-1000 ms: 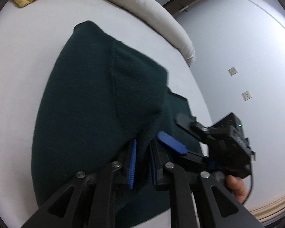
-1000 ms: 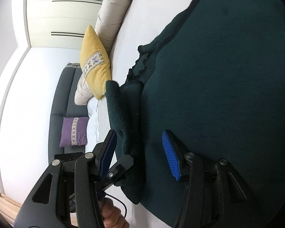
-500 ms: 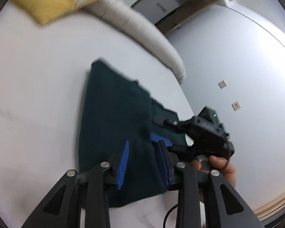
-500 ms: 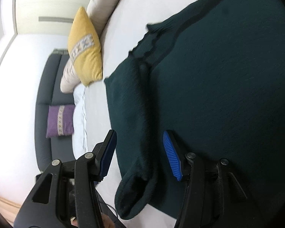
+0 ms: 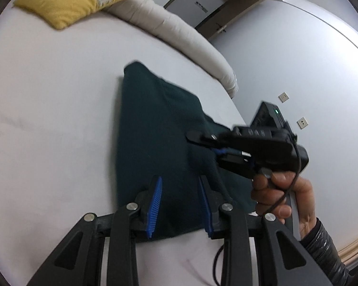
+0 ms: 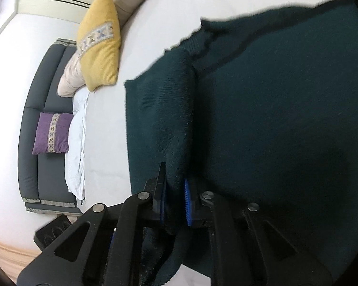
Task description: Fold small clothes
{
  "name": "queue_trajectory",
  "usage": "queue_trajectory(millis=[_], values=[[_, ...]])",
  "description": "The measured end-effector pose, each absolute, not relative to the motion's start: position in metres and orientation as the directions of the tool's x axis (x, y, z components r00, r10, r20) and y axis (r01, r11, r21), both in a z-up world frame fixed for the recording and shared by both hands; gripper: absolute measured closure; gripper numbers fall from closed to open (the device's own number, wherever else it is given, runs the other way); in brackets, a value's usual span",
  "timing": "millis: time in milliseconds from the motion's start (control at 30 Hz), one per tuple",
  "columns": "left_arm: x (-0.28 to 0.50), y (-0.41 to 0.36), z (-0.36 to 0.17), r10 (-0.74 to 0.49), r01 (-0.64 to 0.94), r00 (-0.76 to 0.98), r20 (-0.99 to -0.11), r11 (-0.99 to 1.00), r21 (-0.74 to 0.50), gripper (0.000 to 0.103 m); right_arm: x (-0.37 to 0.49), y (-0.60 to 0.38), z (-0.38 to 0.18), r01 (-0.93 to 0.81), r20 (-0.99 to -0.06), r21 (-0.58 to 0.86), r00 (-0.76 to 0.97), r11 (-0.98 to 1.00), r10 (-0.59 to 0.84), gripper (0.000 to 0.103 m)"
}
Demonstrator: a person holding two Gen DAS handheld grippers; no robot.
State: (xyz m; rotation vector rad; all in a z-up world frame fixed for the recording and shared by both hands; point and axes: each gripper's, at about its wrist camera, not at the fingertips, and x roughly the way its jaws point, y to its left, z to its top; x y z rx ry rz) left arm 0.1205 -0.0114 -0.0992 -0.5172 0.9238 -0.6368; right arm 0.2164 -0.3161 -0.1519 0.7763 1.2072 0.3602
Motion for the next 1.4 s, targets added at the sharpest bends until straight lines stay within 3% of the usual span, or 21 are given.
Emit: queue_trajectory(millis=[167,233,967,1400], values=[[0.133,-0.021,-0.086,-0.687,0.300,0.451,-0.570,0.718,-0.628,0.069,0.205,-0.345,-0.137,0.144,-0.725,0.663,0.368,0.735,0.582,0.093],[0.139,-0.030,-0.082,-0.679,0.317,0.450,-0.580,0.728,-0.608,0.060,0.199,-0.358,-0.132,0.147,-0.732,0.651,0.380,0.745,0.565,0.093],[0.200,-0.145,-0.068,-0.619,0.434,0.425,-0.661,0.780,-0.451,0.060,0.159,-0.481,-0.103,0.169,-0.778,0.546,0.467,0.820,0.421,0.093],[0.220,-0.167,-0.089,-0.568,0.435,0.430,-0.702,0.811,-0.390,0.060,0.126,-0.514,-0.122,0.214,-0.743,0.597,0.511,0.773,0.432,0.093]])
